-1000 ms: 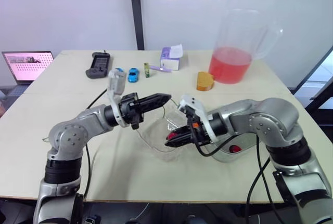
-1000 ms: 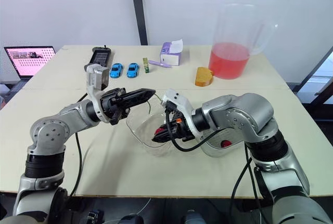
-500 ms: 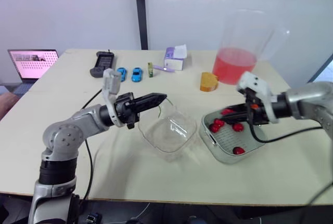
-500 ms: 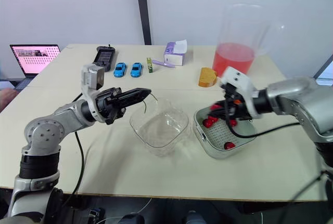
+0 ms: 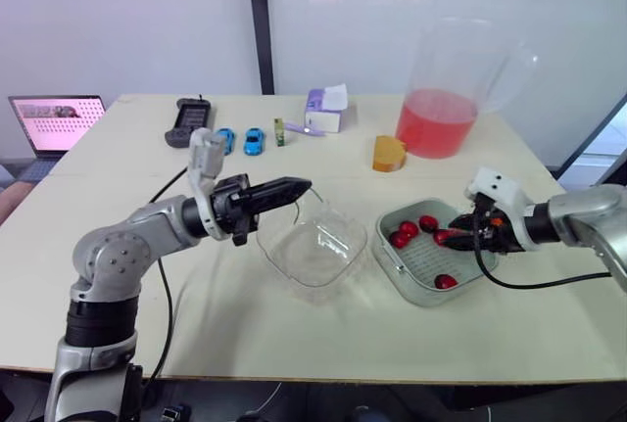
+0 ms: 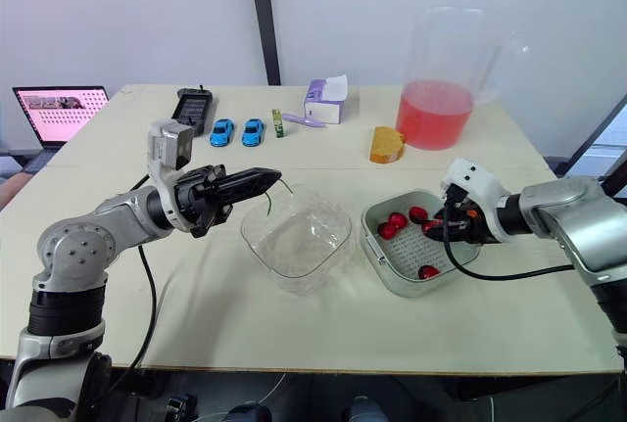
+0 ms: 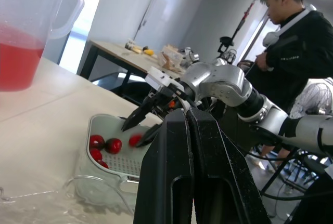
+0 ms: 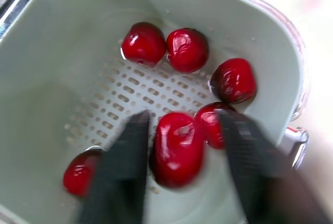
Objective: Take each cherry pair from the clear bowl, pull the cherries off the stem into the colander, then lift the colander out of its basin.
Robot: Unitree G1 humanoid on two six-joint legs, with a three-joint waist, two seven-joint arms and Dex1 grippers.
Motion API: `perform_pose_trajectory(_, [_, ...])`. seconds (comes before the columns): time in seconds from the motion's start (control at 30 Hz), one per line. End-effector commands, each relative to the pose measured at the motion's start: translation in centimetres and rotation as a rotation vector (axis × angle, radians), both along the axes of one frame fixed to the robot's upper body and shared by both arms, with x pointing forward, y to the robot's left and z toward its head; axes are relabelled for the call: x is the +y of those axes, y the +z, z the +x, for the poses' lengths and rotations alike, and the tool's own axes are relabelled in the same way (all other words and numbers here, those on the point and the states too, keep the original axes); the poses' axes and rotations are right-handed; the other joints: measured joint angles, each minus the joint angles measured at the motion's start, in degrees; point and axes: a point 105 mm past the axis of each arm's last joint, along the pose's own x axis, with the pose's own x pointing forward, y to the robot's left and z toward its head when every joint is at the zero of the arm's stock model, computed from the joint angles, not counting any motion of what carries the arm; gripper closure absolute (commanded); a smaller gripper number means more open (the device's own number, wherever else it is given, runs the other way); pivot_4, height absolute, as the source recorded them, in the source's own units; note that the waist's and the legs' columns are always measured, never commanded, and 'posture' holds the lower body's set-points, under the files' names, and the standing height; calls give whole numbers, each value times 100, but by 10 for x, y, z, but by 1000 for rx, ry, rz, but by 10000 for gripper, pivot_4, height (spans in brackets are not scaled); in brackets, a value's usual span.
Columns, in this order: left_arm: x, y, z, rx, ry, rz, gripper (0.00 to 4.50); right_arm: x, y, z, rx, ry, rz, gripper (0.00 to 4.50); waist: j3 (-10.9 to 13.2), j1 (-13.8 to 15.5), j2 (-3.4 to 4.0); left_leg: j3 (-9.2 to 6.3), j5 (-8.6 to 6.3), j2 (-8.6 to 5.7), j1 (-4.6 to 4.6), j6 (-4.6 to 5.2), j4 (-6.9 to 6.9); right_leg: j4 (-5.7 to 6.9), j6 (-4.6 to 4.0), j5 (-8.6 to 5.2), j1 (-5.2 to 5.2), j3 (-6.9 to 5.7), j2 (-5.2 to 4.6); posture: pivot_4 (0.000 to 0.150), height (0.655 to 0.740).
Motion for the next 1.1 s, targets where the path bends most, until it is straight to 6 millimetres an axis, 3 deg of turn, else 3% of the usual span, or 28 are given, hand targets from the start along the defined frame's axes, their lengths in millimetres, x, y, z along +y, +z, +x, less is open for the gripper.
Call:
perform_pose_trajectory(0.03, [0, 7, -7, -35, -21, 4, 45000, 2, 31, -4, -64, 26, 46, 1979, 0, -2, 0, 0, 0, 0, 0, 0, 0, 0, 0, 0, 0, 0, 0, 1500, 7400])
perform_pose_trajectory(0.33, [2, 8, -6, -41, -10, 11, 45000, -6, 52, -10, -94, 29, 136, 856, 0, -2, 0, -1, 0, 0, 0, 0, 0, 0, 0, 0, 0, -1, 0, 1500, 7400])
perform_pose_trajectory(0.53, [14, 6, -1, -51, 90, 29, 45000, -9, 55, -38, -127, 153, 242, 856, 0, 45, 0, -1, -1, 0, -1, 1, 2, -3, 0, 0, 3, -3, 0, 1500, 7400])
perform_pose_trajectory(0.67, [63, -1, 17, -27, 402, 37, 45000, 11, 73, -60, -232, 278, 342, 856, -1, -59, 3, 0, -1, 4, 8, 1, -2, 4, 0, 0, 4, 2, 6, 1500, 7400])
perform_pose_trajectory(0.83, [138, -39, 27, 81, 822, 110, 45000, 45, 84, -80, -296, 427, 430, 856, -3, -33, 3, 4, -1, 8, 21, 2, -12, 7, 0, 0, 9, 10, 10, 1500, 7400])
perform_pose_trajectory(1.0, [210, -82, 21, 220, 1182, 164, 45000, 76, 91, -88, -333, 538, 529, 856, -3, 12, 1, 4, -1, 3, 18, 1, -2, 2, 0, 0, 18, 7, 1, 1500, 7400])
perform_pose_trajectory(1.07, [227, -90, 17, 250, 1263, 164, 45000, 85, 94, -90, -343, 572, 555, 856, -4, 30, -1, 2, -1, 3, 15, 1, -2, 2, 0, 0, 17, 2, 0, 1500, 7400])
perform_pose_trajectory(1.1, [236, -93, 16, 265, 1307, 165, 42163, 89, 96, -90, -347, 593, 571, 269, -4, 34, -1, 1, -1, 3, 15, 1, -2, 1, 0, 0, 17, 1, 0, 1500, 7400])
